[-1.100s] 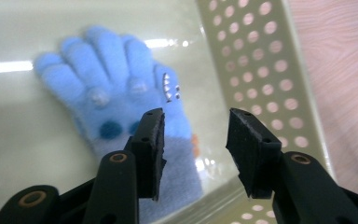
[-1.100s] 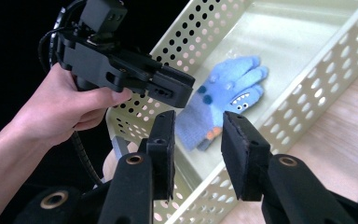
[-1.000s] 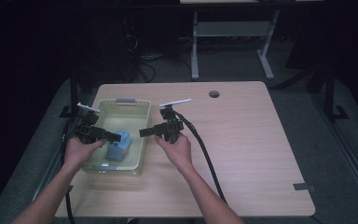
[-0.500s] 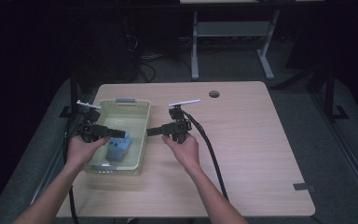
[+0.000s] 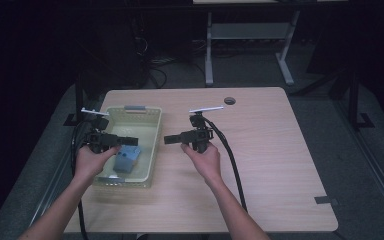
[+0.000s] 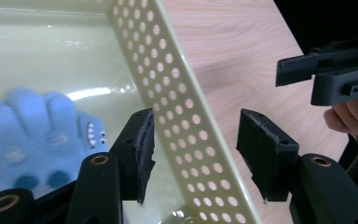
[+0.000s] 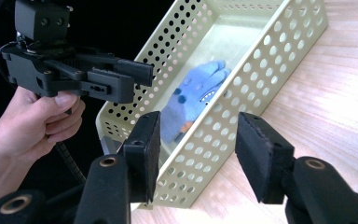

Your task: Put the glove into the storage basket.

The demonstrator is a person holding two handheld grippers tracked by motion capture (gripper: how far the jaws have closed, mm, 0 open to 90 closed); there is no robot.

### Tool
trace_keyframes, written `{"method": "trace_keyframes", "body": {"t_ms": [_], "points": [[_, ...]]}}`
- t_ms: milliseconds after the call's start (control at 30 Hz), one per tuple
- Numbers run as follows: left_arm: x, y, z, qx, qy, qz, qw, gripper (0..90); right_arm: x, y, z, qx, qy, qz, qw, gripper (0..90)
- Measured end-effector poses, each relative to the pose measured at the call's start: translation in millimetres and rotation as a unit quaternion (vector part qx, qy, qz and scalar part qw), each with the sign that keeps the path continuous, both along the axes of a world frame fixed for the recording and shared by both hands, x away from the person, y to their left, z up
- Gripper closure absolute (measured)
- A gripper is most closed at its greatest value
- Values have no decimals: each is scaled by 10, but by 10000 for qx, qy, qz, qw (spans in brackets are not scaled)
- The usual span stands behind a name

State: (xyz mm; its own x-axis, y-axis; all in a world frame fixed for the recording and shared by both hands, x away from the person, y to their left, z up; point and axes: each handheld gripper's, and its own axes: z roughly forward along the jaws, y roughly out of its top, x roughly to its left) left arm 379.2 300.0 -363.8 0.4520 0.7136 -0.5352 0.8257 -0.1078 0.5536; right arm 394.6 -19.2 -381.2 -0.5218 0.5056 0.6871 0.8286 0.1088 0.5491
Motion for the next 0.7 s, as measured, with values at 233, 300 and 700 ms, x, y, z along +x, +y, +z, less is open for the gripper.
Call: {"method": "trace_keyframes", "body": {"t_ms": [233,300,700], "points": [[-27,-77,48,-155,-154,7,9998,449,-3,-115,9,-58,2,-37,10000,451],[-36,-105,66,-153,-200,-6,9997,445,-4,-159,7,-64,16,-73,10000,437],[-44,-192,78,-267,-291,-50,9992,421,1,-384,-19,44,94,-264,9996,390]]}}
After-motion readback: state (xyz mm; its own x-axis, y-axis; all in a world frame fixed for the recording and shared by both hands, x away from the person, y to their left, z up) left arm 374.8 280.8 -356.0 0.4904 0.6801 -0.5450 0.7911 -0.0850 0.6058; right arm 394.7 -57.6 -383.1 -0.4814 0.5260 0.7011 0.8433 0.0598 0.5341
